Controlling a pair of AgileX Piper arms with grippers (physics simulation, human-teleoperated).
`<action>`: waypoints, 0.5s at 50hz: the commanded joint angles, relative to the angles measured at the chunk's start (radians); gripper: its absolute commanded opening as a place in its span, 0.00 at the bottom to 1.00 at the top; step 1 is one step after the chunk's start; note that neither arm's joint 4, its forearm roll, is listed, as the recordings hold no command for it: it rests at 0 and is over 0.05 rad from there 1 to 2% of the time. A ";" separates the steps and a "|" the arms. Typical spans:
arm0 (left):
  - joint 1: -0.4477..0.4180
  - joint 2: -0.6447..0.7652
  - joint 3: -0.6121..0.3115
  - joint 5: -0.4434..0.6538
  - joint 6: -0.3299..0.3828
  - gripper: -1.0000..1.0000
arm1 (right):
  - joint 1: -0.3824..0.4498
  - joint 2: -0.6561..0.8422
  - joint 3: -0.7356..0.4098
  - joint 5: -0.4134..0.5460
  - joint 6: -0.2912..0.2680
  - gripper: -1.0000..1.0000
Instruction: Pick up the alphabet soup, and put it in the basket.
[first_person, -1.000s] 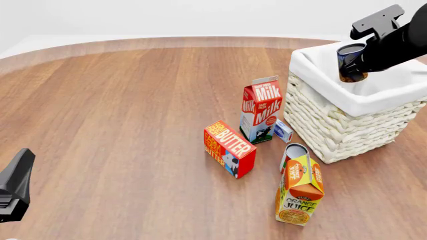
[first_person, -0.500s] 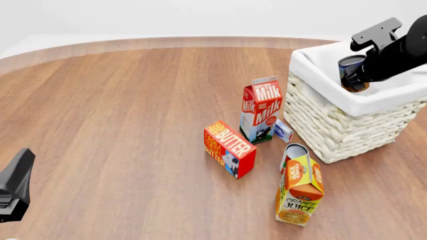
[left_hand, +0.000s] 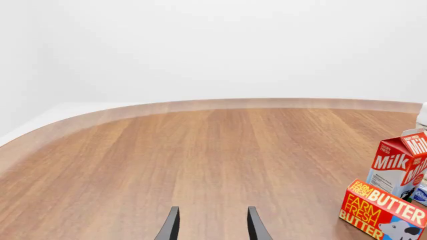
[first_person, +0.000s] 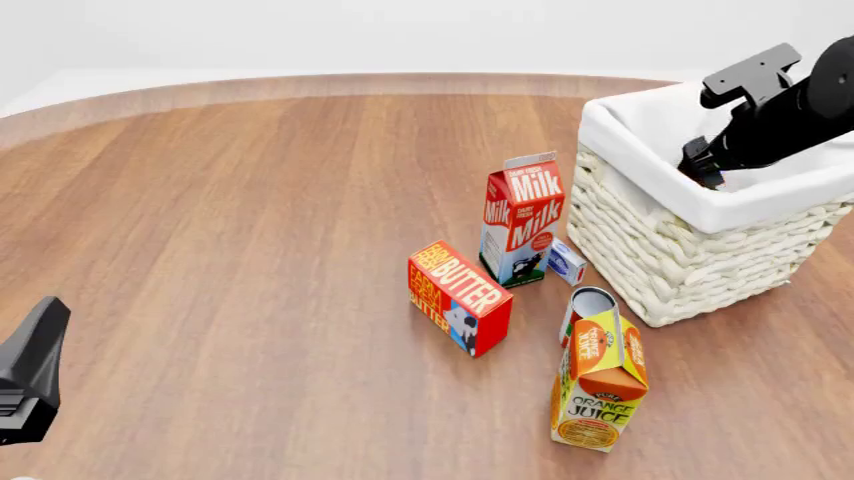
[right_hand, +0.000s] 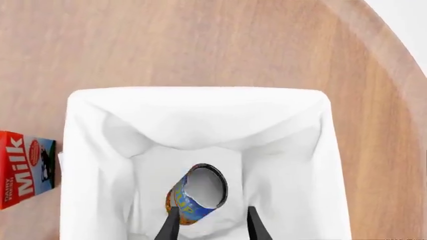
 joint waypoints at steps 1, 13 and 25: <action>0.000 0.000 0.000 0.000 0.000 1.00 | -0.006 -0.001 -0.012 0.000 0.015 1.00; 0.000 0.000 0.000 0.000 0.000 1.00 | -0.007 -0.009 -0.018 0.003 0.024 1.00; 0.000 0.000 0.000 0.000 0.000 1.00 | 0.002 -0.066 -0.010 0.000 0.062 1.00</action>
